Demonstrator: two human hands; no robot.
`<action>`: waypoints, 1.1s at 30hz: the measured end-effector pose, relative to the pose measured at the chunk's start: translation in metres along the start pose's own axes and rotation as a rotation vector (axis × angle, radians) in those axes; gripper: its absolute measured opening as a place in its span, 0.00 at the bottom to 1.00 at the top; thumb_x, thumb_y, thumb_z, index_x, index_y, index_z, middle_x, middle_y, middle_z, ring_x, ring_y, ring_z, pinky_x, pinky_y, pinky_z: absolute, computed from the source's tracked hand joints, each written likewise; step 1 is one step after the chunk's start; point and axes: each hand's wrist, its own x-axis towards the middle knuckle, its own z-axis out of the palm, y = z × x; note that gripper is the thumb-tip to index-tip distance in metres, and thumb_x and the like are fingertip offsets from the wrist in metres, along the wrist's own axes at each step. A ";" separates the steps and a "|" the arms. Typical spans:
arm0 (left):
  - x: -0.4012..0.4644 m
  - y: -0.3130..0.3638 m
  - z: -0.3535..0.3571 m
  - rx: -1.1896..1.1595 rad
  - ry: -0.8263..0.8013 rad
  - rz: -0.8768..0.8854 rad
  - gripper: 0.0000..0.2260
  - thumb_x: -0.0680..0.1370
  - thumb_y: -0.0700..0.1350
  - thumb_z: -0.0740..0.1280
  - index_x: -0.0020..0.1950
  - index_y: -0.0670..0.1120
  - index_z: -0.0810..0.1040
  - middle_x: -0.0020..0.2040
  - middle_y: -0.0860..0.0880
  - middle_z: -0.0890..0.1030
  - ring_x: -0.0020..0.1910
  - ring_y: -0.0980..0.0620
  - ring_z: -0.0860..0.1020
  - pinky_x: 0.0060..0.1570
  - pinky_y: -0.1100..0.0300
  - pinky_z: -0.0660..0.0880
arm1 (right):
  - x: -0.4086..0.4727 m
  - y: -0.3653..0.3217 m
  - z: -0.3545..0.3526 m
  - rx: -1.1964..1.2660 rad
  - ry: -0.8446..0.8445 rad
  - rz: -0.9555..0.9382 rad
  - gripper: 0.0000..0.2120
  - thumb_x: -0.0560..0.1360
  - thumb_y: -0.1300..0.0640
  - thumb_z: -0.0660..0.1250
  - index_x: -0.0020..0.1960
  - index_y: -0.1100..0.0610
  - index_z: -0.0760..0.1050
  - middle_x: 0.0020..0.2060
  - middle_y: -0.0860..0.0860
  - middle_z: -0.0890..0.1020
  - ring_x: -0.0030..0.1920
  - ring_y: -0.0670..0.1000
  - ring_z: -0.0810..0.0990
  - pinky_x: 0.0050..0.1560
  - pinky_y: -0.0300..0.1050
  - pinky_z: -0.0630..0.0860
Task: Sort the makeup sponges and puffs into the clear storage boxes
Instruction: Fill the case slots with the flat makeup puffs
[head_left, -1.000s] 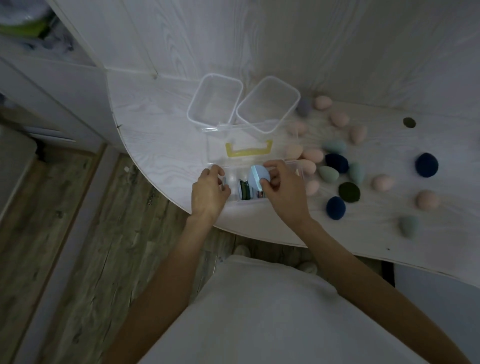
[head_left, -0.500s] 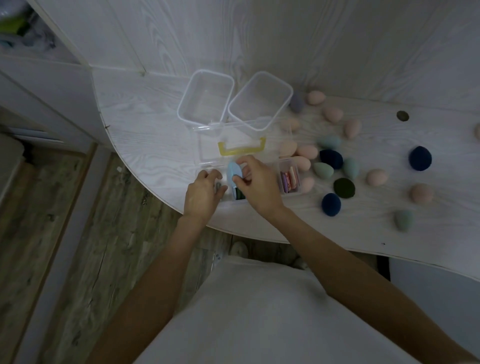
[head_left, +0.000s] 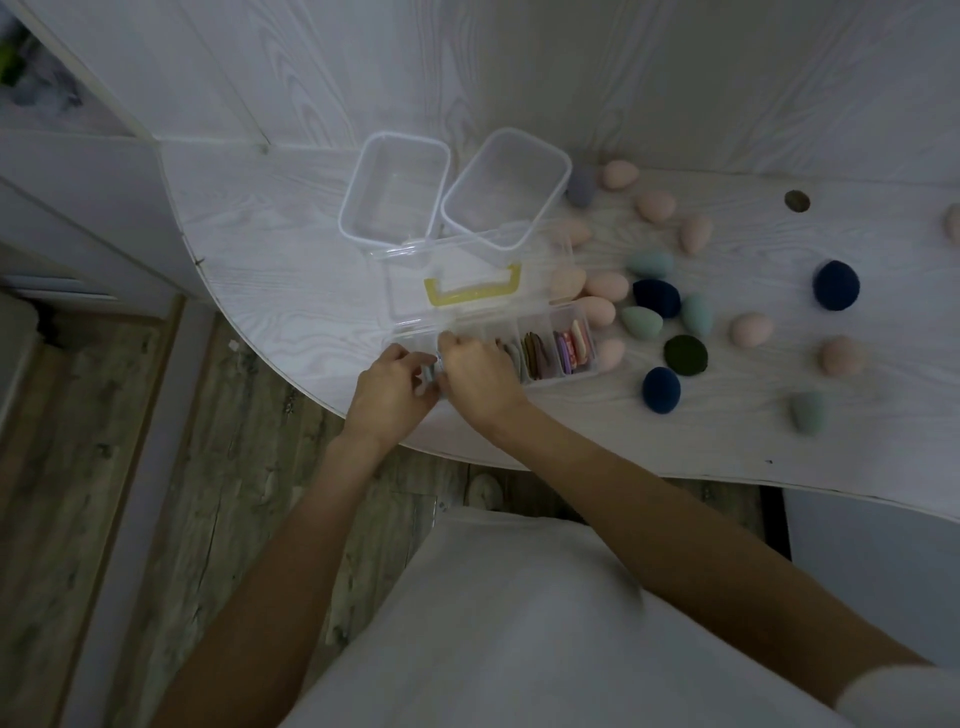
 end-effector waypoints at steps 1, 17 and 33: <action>-0.001 0.000 0.000 -0.005 0.006 0.005 0.15 0.73 0.43 0.69 0.60 0.44 0.78 0.52 0.43 0.77 0.46 0.44 0.79 0.48 0.53 0.76 | 0.001 -0.002 0.000 -0.027 -0.015 -0.006 0.09 0.79 0.61 0.58 0.56 0.62 0.72 0.49 0.58 0.80 0.47 0.57 0.81 0.44 0.47 0.75; -0.011 -0.003 -0.013 -0.008 -0.004 0.054 0.17 0.75 0.42 0.67 0.64 0.45 0.73 0.53 0.45 0.79 0.43 0.51 0.77 0.47 0.58 0.74 | -0.012 0.007 0.006 0.167 -0.017 -0.004 0.10 0.79 0.60 0.58 0.58 0.62 0.71 0.45 0.59 0.82 0.44 0.58 0.81 0.43 0.53 0.79; 0.033 0.184 0.031 -0.240 0.276 0.702 0.10 0.78 0.47 0.62 0.50 0.45 0.82 0.41 0.49 0.83 0.34 0.54 0.77 0.35 0.62 0.75 | -0.179 0.212 -0.089 0.158 0.199 0.283 0.12 0.76 0.56 0.62 0.58 0.57 0.78 0.52 0.55 0.82 0.52 0.56 0.79 0.55 0.48 0.73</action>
